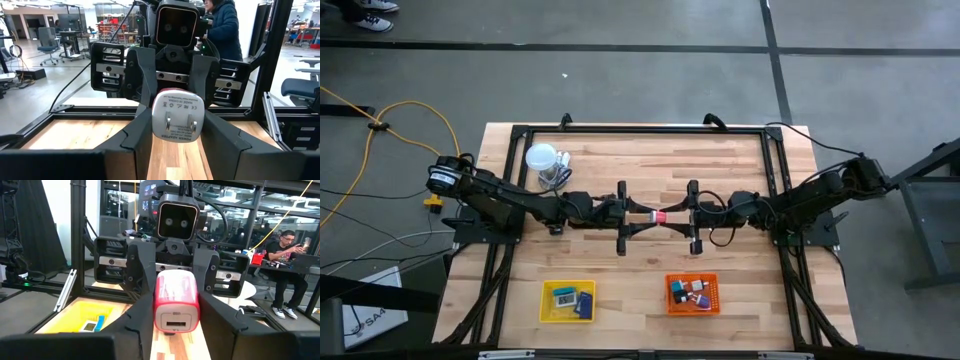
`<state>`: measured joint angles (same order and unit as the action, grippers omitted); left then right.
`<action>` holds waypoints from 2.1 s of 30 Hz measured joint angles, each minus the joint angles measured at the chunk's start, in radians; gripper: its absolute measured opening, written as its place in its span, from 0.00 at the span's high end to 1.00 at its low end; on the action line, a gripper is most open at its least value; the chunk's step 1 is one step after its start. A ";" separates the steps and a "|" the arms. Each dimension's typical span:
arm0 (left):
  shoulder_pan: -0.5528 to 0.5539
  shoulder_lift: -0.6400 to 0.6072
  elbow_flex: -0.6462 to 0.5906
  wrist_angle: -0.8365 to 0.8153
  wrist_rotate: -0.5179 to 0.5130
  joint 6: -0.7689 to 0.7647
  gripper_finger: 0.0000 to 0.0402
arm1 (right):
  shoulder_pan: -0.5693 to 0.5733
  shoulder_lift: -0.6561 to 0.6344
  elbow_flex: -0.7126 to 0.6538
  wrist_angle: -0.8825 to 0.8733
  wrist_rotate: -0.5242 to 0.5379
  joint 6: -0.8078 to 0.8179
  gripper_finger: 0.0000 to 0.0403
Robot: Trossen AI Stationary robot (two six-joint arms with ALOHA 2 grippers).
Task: Pick & Place Office items
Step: Put the pink charger adapter into the orange bin
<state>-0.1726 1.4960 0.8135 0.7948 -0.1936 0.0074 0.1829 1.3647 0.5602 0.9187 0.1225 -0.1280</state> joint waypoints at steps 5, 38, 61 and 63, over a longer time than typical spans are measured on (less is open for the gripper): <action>0.000 0.000 0.000 0.002 0.000 0.000 0.62 | 0.000 0.000 0.000 -0.001 -0.001 0.000 0.70; 0.000 0.000 0.000 0.008 0.048 0.001 0.48 | 0.039 0.001 -0.002 -0.106 0.018 0.049 0.71; 0.000 0.000 0.000 0.007 0.048 -0.005 0.48 | 0.406 -0.060 -0.002 -0.535 0.219 0.488 0.71; 0.000 0.000 0.000 0.007 0.048 -0.005 0.48 | 0.444 -0.060 -0.002 -0.549 0.219 0.548 0.71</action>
<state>-0.1722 1.4956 0.8135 0.8017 -0.1458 0.0025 0.6265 1.3048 0.5585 0.3694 0.3418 0.4200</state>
